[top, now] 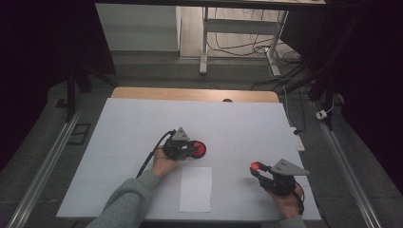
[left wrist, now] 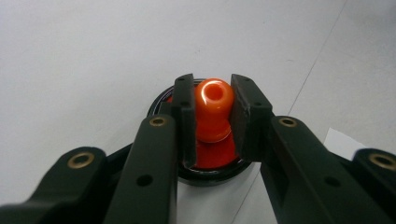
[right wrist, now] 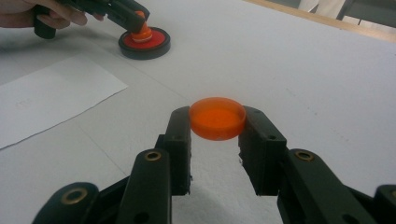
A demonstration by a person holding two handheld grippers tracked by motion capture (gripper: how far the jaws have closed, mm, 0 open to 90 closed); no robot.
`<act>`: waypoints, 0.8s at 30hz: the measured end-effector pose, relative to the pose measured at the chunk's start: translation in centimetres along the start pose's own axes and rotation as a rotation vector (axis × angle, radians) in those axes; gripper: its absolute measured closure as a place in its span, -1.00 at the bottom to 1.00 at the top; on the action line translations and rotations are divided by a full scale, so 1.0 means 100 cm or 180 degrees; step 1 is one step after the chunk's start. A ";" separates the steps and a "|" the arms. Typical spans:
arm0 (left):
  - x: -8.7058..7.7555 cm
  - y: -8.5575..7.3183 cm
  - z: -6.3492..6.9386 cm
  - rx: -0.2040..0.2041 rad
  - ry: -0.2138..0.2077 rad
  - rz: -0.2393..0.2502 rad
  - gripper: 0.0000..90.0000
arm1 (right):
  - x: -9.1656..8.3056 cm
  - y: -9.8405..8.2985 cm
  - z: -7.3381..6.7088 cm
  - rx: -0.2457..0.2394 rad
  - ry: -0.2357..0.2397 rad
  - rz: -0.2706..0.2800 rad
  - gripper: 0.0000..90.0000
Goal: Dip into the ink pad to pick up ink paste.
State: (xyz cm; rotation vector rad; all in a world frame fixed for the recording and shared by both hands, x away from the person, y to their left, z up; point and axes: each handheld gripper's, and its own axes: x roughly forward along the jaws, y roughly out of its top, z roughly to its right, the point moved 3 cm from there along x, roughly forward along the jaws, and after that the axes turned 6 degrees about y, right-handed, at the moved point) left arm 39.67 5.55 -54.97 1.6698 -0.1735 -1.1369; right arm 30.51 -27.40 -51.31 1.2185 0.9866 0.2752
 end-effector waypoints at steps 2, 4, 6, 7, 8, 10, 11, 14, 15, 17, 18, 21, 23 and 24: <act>0.000 0.001 0.000 -0.0016 -0.0007 -0.0010 0.61 | 0.000 0.000 0.000 0.0004 -0.0001 0.0009 0.44; 0.000 0.001 -0.001 -0.0031 -0.0018 -0.0013 0.61 | 0.000 0.000 0.000 0.0010 -0.0001 0.0009 0.44; 0.000 0.001 -0.001 -0.0045 -0.0018 -0.0013 0.61 | 0.000 0.000 0.001 0.0009 0.0000 0.0010 0.44; 0.000 0.001 -0.001 -0.0044 -0.0020 -0.0015 0.61 | 0.000 0.000 0.001 0.0003 -0.0010 0.0001 0.44; 0.000 0.001 -0.001 -0.0044 -0.0018 -0.0017 0.61 | -0.001 0.000 0.001 0.0001 -0.0010 0.0003 0.44; 0.000 0.001 -0.001 -0.0044 -0.0010 -0.0020 0.61 | -0.001 0.000 0.001 0.0003 -0.0002 0.0005 0.44; 0.000 0.001 0.000 -0.0047 -0.0009 -0.0021 0.61 | 0.000 0.000 0.001 0.0005 0.0003 0.0009 0.44; 0.000 0.002 0.000 -0.0042 0.0014 -0.0030 0.61 | 0.000 0.000 0.001 0.0001 0.0004 0.0007 0.44; 0.000 0.002 0.001 -0.0037 0.0022 -0.0032 0.61 | 0.000 0.000 0.001 0.0003 0.0004 0.0008 0.44; -0.001 0.002 0.000 -0.0029 0.0017 -0.0023 0.60 | 0.000 0.000 0.001 0.0005 0.0003 0.0009 0.44; -0.003 0.003 0.000 -0.0036 0.0016 0.0011 0.60 | 0.000 0.000 0.001 0.0005 0.0003 0.0010 0.44; -0.014 0.010 -0.004 -0.0136 -0.0001 0.0220 0.60 | 0.000 0.000 0.001 0.0005 0.0004 0.0013 0.44; -0.022 0.015 -0.006 -0.0181 -0.0011 0.0335 0.60 | 0.000 0.000 0.001 0.0007 0.0006 0.0020 0.44; -0.026 0.017 -0.008 -0.0189 -0.0014 0.0377 0.60 | 0.000 0.000 0.001 0.0001 0.0000 0.0008 0.44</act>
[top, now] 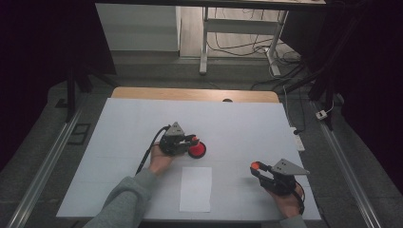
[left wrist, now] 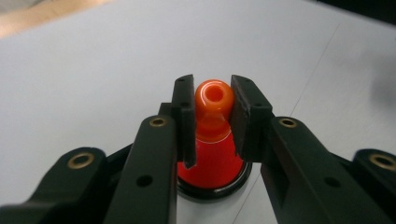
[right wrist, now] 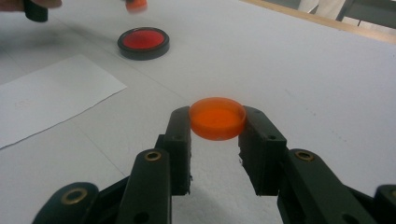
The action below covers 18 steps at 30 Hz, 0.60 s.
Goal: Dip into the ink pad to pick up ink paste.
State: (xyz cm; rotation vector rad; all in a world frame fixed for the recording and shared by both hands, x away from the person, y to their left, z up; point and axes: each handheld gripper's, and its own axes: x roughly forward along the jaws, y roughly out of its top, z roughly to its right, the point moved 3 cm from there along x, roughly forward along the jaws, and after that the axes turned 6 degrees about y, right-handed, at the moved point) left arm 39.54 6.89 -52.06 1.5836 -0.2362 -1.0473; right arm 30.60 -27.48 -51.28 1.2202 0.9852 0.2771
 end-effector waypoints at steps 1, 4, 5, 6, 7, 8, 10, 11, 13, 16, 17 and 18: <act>-0.003 0.002 -0.001 -0.0016 -0.0003 0.0035 0.60 | 0.000 0.000 0.000 0.0000 0.0001 -0.0001 0.44; -0.009 0.005 -0.003 -0.0056 -0.0024 0.0108 0.60 | 0.000 0.000 0.000 -0.0002 0.0002 -0.0004 0.44; -0.010 0.006 -0.003 -0.0063 -0.0033 0.0116 0.60 | 0.000 0.000 0.000 -0.0006 -0.0011 -0.0009 0.44; -0.011 0.006 -0.004 -0.0070 -0.0035 0.0122 0.60 | 0.000 0.000 -0.001 -0.0005 0.0003 -0.0004 0.44; -0.011 0.006 -0.004 -0.0076 -0.0042 0.0123 0.60 | 0.000 0.000 -0.001 -0.0008 0.0003 -0.0004 0.44; -0.010 0.006 -0.004 -0.0084 -0.0052 0.0116 0.60 | 0.000 0.000 -0.001 -0.0010 -0.0009 -0.0009 0.44; -0.008 0.004 -0.004 -0.0071 -0.0066 0.0093 0.60 | 0.000 0.000 -0.001 -0.0006 -0.0007 -0.0010 0.43; -0.007 0.004 -0.003 -0.0057 -0.0077 0.0075 0.60 | 0.000 0.000 0.000 -0.0004 0.0006 -0.0007 0.43; -0.003 0.002 -0.001 -0.0040 -0.0080 0.0029 0.60 | 0.000 0.000 0.000 -0.0005 0.0008 -0.0006 0.43; 0.003 -0.001 0.000 -0.0016 -0.0072 -0.0041 0.60 | 0.001 0.000 0.000 -0.0007 0.0011 -0.0010 0.43; 0.005 -0.002 0.000 -0.0007 -0.0064 -0.0057 0.60 | 0.001 0.000 0.000 -0.0008 0.0011 -0.0009 0.43; 0.006 -0.002 0.000 -0.0011 -0.0062 -0.0073 0.60 | 0.001 0.000 0.000 -0.0010 0.0012 -0.0009 0.43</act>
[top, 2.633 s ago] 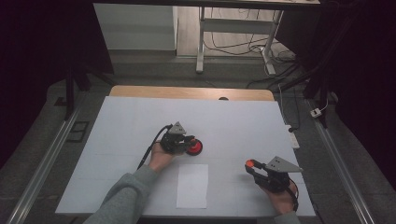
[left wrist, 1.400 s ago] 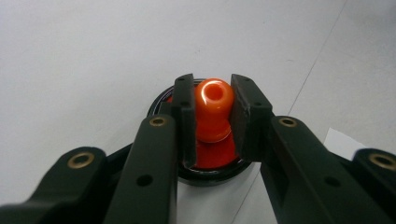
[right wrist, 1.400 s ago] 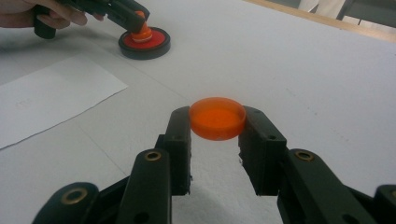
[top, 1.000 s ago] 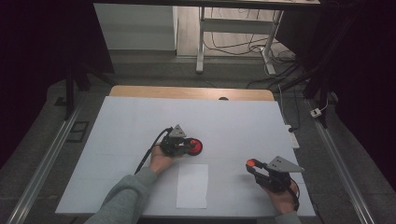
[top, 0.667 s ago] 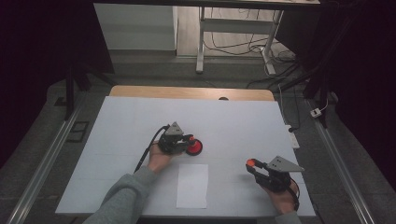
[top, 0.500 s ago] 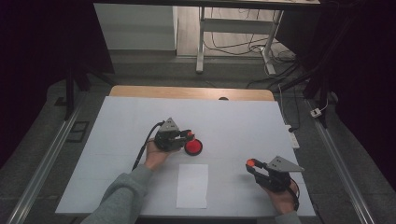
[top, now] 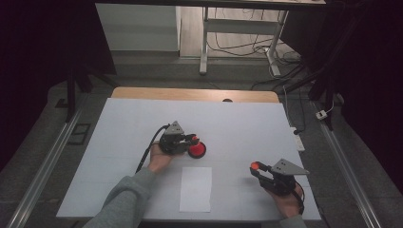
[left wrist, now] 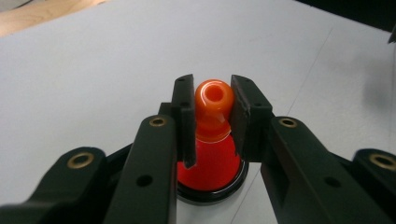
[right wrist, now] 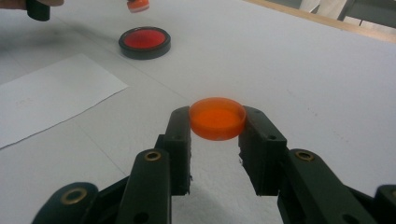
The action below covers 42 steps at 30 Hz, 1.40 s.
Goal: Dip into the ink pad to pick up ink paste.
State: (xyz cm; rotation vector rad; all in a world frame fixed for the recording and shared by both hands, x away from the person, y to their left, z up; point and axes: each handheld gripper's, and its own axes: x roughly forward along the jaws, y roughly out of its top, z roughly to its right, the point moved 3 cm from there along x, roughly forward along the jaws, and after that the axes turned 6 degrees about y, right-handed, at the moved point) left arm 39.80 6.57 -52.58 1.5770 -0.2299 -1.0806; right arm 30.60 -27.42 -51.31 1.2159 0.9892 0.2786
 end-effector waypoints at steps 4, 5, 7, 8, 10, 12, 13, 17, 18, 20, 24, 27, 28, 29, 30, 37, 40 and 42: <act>0.006 -0.005 -0.001 -0.0003 0.0015 -0.0075 0.60 | 0.000 0.000 0.000 0.0011 -0.0005 -0.0002 0.43; 0.008 -0.006 -0.002 -0.0001 0.0021 -0.0091 0.60 | 0.000 0.000 0.001 0.0014 -0.0005 -0.0002 0.43; 0.011 -0.009 -0.002 -0.0007 0.0022 -0.0128 0.60 | 0.000 0.000 0.001 0.0013 -0.0002 -0.0006 0.43; 0.013 -0.010 -0.002 -0.0009 0.0014 -0.0142 0.60 | 0.000 0.000 0.000 0.0010 0.0000 -0.0006 0.43; 0.016 -0.013 -0.001 0.0022 0.0024 -0.0198 0.60 | 0.000 0.000 0.000 0.0011 0.0003 -0.0005 0.43; 0.019 -0.015 0.000 0.0038 0.0022 -0.0245 0.60 | 0.000 0.000 0.000 0.0014 0.0003 -0.0001 0.43; 0.020 -0.016 0.000 0.0045 0.0028 -0.0261 0.60 | -0.001 0.000 0.001 0.0015 0.0003 0.0000 0.44; 0.020 -0.016 0.000 0.0035 0.0033 -0.0257 0.60 | -0.001 0.000 0.001 0.0020 0.0005 0.0019 0.43; 0.020 -0.017 0.000 0.0026 0.0026 -0.0254 0.60 | -0.001 0.000 0.001 0.0020 0.0005 0.0019 0.44; 0.020 -0.017 -0.001 0.0022 0.0025 -0.0259 0.60 | -0.001 0.000 0.001 0.0019 0.0004 0.0022 0.44; 0.020 -0.017 0.000 0.0056 0.0038 -0.0277 0.60 | -0.001 0.000 0.000 0.0016 0.0003 0.0024 0.44; 0.020 -0.016 0.000 0.0059 0.0044 -0.0285 0.60 | -0.001 0.000 0.000 0.0018 0.0006 0.0027 0.44; 0.020 -0.016 0.000 0.0063 0.0048 -0.0286 0.60 | -0.002 0.001 0.000 0.0018 0.0005 0.0029 0.44; 0.020 -0.016 0.001 0.0076 0.0056 -0.0290 0.60 | -0.002 0.001 0.000 0.0014 0.0006 0.0031 0.44; 0.020 -0.016 0.001 0.0095 0.0069 -0.0302 0.60 | -0.002 0.001 0.000 0.0015 0.0006 0.0033 0.44; 0.020 -0.016 0.005 0.0182 0.0150 -0.0317 0.61 | -0.002 0.001 0.000 0.0009 0.0000 0.0021 0.44; 0.020 -0.016 0.006 0.0193 0.0168 -0.0302 0.61 | -0.002 0.001 -0.001 0.0011 0.0002 0.0023 0.44; 0.020 -0.017 0.005 0.0166 0.0162 -0.0286 0.61 | -0.002 0.001 -0.001 0.0009 -0.0001 0.0018 0.44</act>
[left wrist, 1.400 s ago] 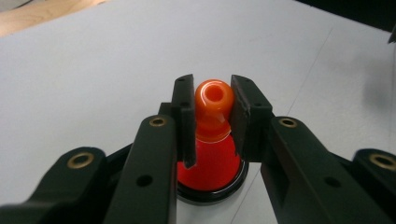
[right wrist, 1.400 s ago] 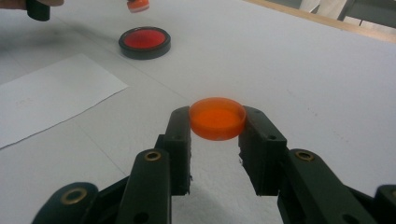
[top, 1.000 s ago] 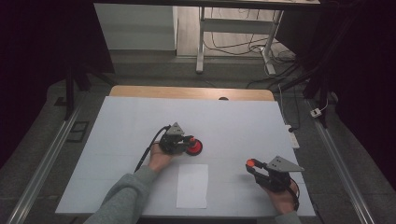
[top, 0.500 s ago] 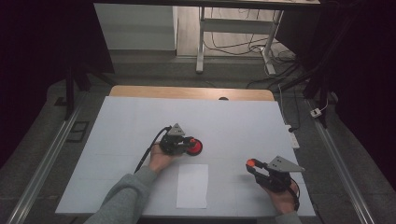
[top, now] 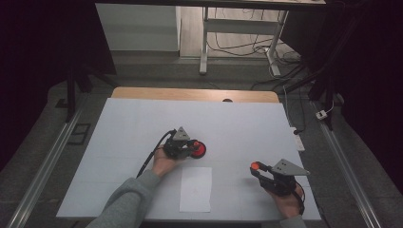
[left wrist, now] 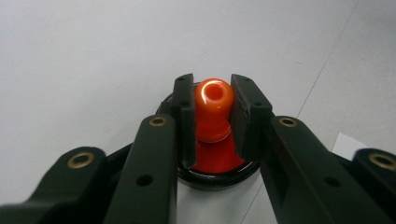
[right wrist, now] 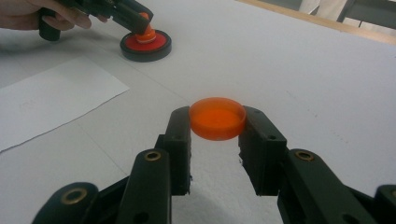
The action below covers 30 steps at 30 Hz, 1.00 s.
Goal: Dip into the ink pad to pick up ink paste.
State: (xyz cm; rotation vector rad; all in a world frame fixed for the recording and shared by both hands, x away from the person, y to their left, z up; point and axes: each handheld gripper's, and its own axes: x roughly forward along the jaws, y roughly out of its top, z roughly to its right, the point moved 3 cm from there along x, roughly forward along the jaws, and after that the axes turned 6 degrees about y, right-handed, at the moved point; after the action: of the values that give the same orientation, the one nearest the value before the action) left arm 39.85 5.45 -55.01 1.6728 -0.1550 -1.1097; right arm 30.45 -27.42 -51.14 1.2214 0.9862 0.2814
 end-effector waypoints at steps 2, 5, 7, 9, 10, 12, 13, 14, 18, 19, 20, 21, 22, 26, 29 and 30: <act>0.000 -0.001 0.001 0.0003 0.0019 0.0014 0.61 | 0.000 0.000 0.000 -0.0001 0.0001 -0.0002 0.43; 0.000 -0.001 0.001 -0.0008 0.0031 0.0019 0.61 | 0.000 0.001 -0.001 -0.0007 0.0002 0.0005 0.43; 0.000 -0.001 0.000 -0.0038 0.0015 0.0029 0.61 | -0.001 0.001 -0.001 -0.0006 0.0001 0.0013 0.43; 0.000 -0.002 0.000 -0.0060 -0.0004 0.0045 0.61 | -0.001 0.001 -0.001 -0.0003 0.0003 0.0016 0.43; 0.000 -0.002 0.000 -0.0064 -0.0002 0.0051 0.61 | -0.001 0.001 -0.001 0.0000 0.0005 0.0017 0.43; 0.000 -0.003 0.000 -0.0065 -0.0001 0.0057 0.61 | -0.001 0.000 -0.001 0.0000 0.0005 0.0014 0.44; 0.000 -0.003 0.000 -0.0068 0.0002 0.0059 0.61 | -0.001 0.000 0.000 0.0001 0.0006 0.0014 0.43; 0.000 -0.003 0.000 -0.0069 0.0006 0.0062 0.61 | -0.001 0.000 0.000 -0.0004 0.0004 0.0005 0.44; 0.000 -0.003 0.000 -0.0068 0.0016 0.0066 0.61 | -0.001 0.000 -0.001 -0.0003 0.0005 0.0016 0.43; 0.000 -0.003 0.000 -0.0062 0.0019 0.0065 0.61 | -0.001 0.001 -0.001 -0.0005 0.0005 0.0015 0.43; 0.000 -0.003 0.001 -0.0054 0.0034 0.0065 0.61 | -0.001 0.001 -0.001 -0.0009 0.0002 0.0009 0.43; 0.000 -0.002 0.002 -0.0039 0.0043 0.0059 0.61 | 0.000 0.000 0.000 -0.0004 0.0005 0.0009 0.43; 0.000 -0.002 0.002 -0.0026 0.0054 0.0060 0.61 | 0.000 0.000 0.000 -0.0005 0.0000 -0.0001 0.43; 0.000 -0.002 0.002 -0.0017 0.0057 0.0063 0.61 | 0.000 0.001 -0.001 -0.0012 0.0005 0.0005 0.44; 0.000 -0.002 0.002 -0.0014 0.0058 0.0062 0.61 | 0.000 0.001 -0.001 -0.0012 0.0003 0.0010 0.43; 0.000 -0.002 0.002 -0.0008 0.0055 0.0059 0.61 | -0.001 0.001 -0.001 -0.0010 -0.0007 0.0006 0.43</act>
State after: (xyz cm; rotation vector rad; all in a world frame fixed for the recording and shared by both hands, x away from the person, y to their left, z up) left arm 39.63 5.40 -55.19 1.6751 -0.1577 -1.0811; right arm 30.37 -27.39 -51.04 1.2195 0.9825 0.2831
